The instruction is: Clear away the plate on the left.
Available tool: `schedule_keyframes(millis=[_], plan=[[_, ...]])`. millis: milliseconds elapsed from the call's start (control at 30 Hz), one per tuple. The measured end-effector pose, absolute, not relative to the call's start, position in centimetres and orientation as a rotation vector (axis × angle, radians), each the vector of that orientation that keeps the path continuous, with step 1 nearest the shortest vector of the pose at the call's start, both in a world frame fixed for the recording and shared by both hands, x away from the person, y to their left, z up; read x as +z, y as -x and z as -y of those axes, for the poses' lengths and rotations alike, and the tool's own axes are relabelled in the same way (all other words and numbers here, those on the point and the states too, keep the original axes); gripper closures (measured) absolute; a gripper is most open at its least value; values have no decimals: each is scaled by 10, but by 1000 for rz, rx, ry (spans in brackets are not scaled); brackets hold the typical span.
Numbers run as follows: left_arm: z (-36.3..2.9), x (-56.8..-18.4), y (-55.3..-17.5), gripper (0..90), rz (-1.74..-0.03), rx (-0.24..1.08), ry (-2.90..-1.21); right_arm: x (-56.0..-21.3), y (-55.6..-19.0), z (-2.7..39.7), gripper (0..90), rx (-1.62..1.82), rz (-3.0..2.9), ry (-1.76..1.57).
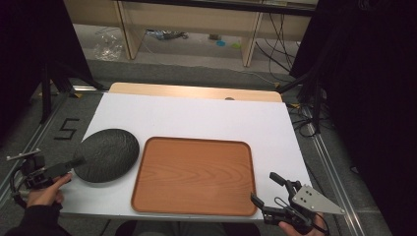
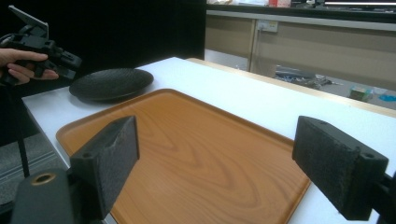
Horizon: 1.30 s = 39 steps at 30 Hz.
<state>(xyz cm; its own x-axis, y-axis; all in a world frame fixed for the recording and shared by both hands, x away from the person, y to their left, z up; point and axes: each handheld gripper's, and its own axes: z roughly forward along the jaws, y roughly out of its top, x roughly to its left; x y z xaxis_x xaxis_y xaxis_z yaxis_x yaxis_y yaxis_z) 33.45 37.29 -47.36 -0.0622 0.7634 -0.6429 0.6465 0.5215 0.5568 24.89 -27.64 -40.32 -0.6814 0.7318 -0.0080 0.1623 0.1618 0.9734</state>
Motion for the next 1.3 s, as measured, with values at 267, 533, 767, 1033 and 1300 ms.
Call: schedule_keyframes(millis=[267, 533, 767, 1033, 1300], plan=[[-376, -478, -335, 203, -1801, 110, -1173, -403, -249, 277, 159, 1540, -1980, -847], [-379, -484, -336, 209, -1833, 65, -1136, -403, -250, 276, 159, 1558, -1975, -838], [-374, -488, -341, 211, -1833, 25, -1152, -403, -249, 275, 159, 1547, -1981, -839], [-374, -494, -341, 225, -1837, -60, -1077, -404, -250, 275, 159, 1553, -1970, -835], [-373, -503, -342, 266, -1815, -176, -991, -403, -249, 275, 159, 1545, -1987, -838]])
